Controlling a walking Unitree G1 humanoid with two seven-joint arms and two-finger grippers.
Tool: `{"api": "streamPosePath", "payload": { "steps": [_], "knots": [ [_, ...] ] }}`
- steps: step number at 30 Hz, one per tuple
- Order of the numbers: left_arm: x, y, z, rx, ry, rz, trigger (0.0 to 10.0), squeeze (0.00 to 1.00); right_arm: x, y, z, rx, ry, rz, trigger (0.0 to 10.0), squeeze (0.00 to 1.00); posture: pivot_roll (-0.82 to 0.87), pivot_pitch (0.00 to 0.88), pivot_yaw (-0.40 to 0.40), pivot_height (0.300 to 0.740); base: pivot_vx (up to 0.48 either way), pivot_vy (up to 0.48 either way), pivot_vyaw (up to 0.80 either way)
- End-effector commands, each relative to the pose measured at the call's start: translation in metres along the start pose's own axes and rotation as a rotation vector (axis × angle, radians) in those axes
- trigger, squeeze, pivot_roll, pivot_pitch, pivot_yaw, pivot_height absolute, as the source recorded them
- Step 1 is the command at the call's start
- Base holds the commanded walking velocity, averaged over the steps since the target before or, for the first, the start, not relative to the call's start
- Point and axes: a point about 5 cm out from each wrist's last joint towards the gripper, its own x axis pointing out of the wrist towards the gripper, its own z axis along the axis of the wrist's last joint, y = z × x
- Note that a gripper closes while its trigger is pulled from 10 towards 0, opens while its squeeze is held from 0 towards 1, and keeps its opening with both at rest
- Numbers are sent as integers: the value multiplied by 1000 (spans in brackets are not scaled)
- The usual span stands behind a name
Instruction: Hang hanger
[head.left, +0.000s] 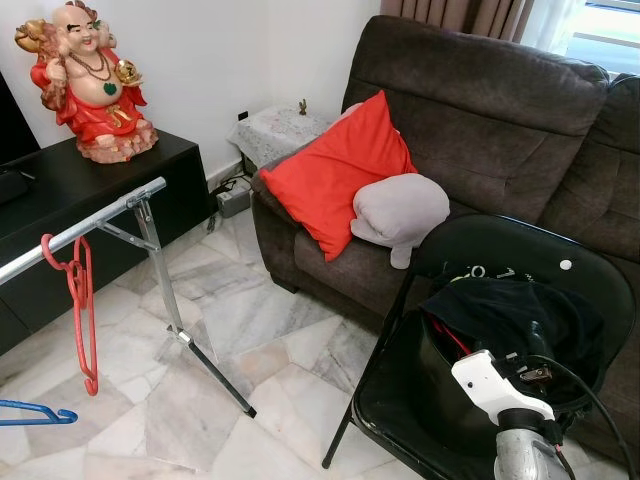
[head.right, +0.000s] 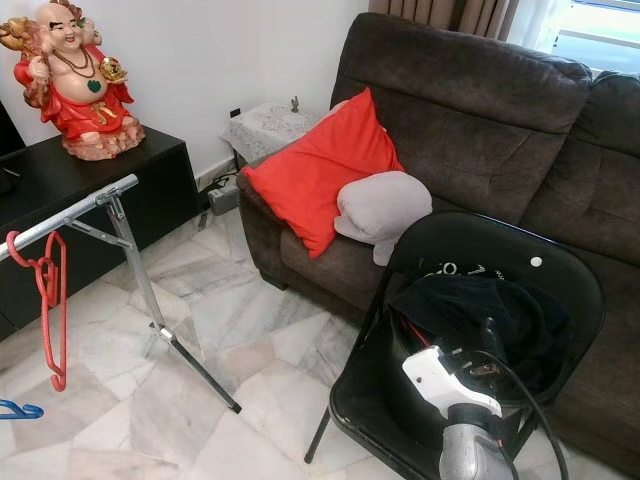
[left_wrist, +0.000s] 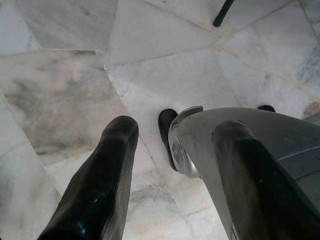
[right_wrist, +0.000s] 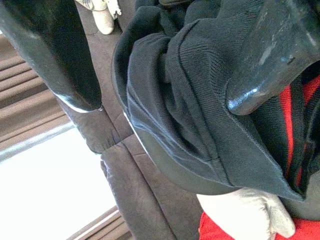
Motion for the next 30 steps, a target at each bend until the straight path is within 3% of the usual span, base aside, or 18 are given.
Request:
{"api": "streamPosePath", "payload": {
  "steps": [1, 10, 30],
  "knots": [
    [-2, 0, -7, -1, 25, 3, 10000, 0, 2, -5, 0, 10, 10, -14, 10000, 0, 99, 38, -18, 740, 0, 0, 0],
    [-2, 0, -7, -1, 22, 1, 10000, 0, 1, 8, -5, 27, 68, 78, 10000, 0, 101, 37, -19, 740, 0, 0, 0],
    [0, -5, -2, 0, 5, -10, 10000, 0, 8, 12, -14, 1, 111, 48, 10000, 0, 104, 34, -17, 740, 0, 0, 0]
  ]
}}
